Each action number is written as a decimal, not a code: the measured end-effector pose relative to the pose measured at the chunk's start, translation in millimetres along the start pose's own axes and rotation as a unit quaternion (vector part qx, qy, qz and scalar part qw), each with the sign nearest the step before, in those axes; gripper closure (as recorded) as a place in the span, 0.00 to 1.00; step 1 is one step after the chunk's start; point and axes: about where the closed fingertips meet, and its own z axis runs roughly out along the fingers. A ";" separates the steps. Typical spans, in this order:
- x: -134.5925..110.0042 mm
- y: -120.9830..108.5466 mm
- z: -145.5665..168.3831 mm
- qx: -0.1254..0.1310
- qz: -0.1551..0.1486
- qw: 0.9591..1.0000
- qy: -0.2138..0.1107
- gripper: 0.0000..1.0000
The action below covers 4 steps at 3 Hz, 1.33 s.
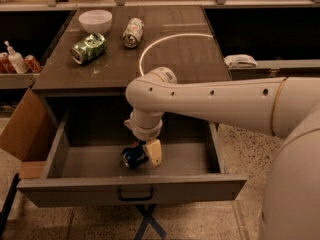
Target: Pick pepsi can from top drawer and place on counter
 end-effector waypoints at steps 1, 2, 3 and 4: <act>8.9 4.2 8.4 0.002 -0.003 1.000 -0.001 0.19; 12.1 6.6 11.1 0.005 -0.008 1.000 0.000 0.41; 13.6 9.3 12.4 0.008 -0.015 1.000 -0.003 0.65; 8.7 10.1 7.7 0.016 -0.031 0.999 -0.005 0.89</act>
Offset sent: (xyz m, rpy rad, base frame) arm 0.0035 -0.0156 -0.0156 0.0084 -0.0249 0.0241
